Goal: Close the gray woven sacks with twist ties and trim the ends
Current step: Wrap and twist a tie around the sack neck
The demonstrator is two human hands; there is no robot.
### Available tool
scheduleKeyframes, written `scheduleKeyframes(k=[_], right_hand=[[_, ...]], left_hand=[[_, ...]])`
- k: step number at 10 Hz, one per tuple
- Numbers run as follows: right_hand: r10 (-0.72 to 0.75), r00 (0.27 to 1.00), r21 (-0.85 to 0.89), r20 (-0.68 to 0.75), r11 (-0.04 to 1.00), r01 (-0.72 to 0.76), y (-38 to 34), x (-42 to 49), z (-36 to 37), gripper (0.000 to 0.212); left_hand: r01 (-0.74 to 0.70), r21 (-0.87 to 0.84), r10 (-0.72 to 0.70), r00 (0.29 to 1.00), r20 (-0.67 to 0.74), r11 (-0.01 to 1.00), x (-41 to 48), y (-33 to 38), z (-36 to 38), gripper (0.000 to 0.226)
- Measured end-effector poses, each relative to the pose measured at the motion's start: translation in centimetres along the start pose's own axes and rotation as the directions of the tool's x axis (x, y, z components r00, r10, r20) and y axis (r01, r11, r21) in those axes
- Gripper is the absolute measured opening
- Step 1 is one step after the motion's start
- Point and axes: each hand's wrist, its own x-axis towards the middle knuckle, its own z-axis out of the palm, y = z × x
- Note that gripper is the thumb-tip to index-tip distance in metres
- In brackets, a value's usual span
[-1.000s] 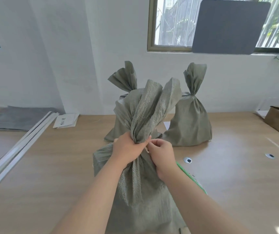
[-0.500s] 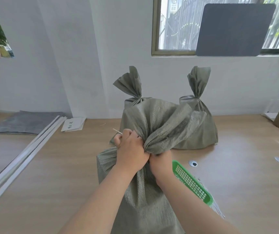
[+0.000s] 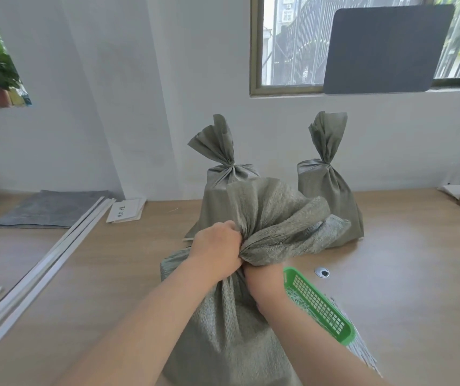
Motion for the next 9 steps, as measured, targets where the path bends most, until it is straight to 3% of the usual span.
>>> scheduleKeyframes(k=[1, 2, 3, 5, 6, 7, 8, 9], right_hand=[[-0.016, 0.999, -0.056, -0.031, 0.998, 0.014, 0.1, 0.0, 0.0, 0.007], [0.101, 0.995, -0.015, 0.002, 0.995, -0.101, -0.7, -0.7, -0.5, 0.010], [-0.014, 1.000, -0.162, 0.003, 0.987, 0.014, -0.8, -0.6, -0.4, 0.009], [-0.105, 0.994, -0.149, -0.015, 0.984, 0.102, -0.4, -0.7, -0.2, 0.046], [-0.094, 0.995, -0.134, -0.023, 0.987, 0.090, -0.5, -0.9, -0.2, 0.039], [-0.086, 0.996, -0.123, -0.017, 0.989, 0.083, -0.3, -0.9, -0.3, 0.044], [-0.066, 0.997, -0.105, -0.039, 0.993, 0.062, 0.1, -0.7, -0.1, 0.021], [-0.093, 0.995, -0.129, -0.035, 0.988, 0.088, 0.2, -0.5, 0.3, 0.011]], left_hand=[[-0.006, 0.004, 0.006, 1.000, -0.015, 1.000, -0.3, 0.1, 0.2, 0.023], [0.013, 0.034, -0.012, 1.000, -0.021, 0.999, -0.4, 0.1, 0.2, 0.023], [0.047, 0.066, -0.047, 0.999, -0.003, 0.997, -0.1, 0.3, -0.1, 0.029], [0.084, 0.122, -0.089, 0.995, 0.033, 0.989, 0.8, 0.5, -1.2, 0.029], [0.076, 0.172, -0.086, 0.995, 0.048, 0.982, 1.0, 0.5, -1.3, 0.034], [0.061, 0.194, -0.078, 0.994, 0.081, 0.979, 1.0, 0.6, -1.2, 0.025], [-0.021, 0.273, -0.012, 0.993, 0.117, 0.962, 1.1, 0.8, -1.0, 0.015], [-0.042, 0.257, -0.003, 0.985, 0.174, 0.965, 1.1, 0.9, -0.8, 0.028]])
